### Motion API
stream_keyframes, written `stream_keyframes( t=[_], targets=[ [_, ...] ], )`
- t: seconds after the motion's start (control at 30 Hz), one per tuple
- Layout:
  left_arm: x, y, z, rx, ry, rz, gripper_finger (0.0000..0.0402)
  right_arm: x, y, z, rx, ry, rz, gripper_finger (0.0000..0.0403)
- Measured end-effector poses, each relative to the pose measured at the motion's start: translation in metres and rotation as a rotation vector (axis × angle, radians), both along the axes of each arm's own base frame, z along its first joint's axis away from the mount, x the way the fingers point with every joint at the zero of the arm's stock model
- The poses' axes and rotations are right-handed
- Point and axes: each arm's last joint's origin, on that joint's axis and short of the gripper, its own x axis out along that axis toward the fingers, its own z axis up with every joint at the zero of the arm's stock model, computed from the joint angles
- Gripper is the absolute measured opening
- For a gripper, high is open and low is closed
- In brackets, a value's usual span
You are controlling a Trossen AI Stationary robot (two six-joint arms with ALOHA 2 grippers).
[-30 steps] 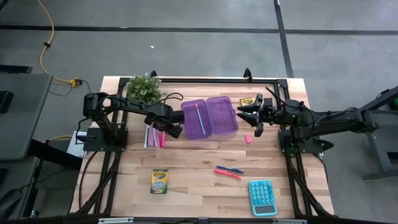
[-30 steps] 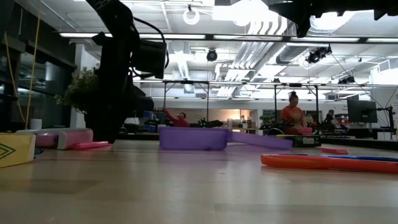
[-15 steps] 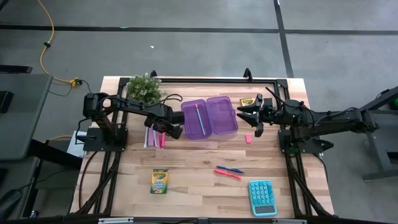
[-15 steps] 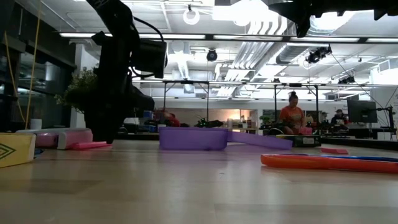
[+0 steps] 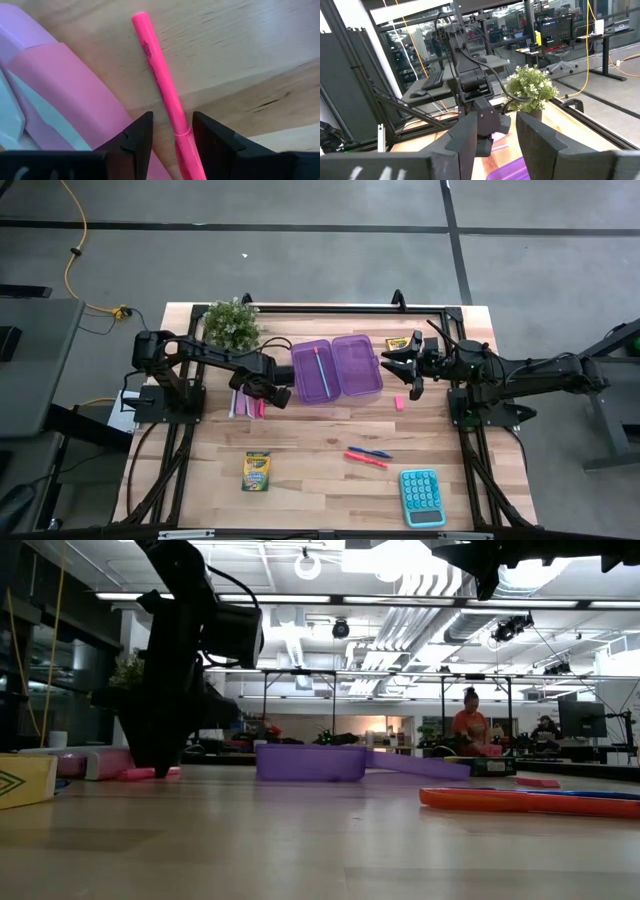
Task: Pick & place school supplies into a supply box
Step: Put the pink pen into the purple supply box
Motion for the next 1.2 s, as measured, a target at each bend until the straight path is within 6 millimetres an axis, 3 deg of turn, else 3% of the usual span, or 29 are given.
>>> stream_keyframes(
  t=[0.67, 1.03, 1.2],
  targets=[
    [0.0041, 0.0005, -0.0009, -0.015, -0.05, 0.003, 0.0127, 0.0, -0.0001, -0.0001, 0.0, 0.0, -0.003, 0.013],
    [0.0062, -0.0006, -0.0009, -0.021, -0.067, -0.01, 0.0039, 0.0, -0.0001, -0.0001, 0.0, 0.0, -0.003, 0.013],
    [0.0061, -0.0004, -0.0008, -0.022, -0.066, -0.022, 0.002, 0.0, -0.0001, -0.0001, -0.001, 0.0, -0.002, 0.013]
  ],
)
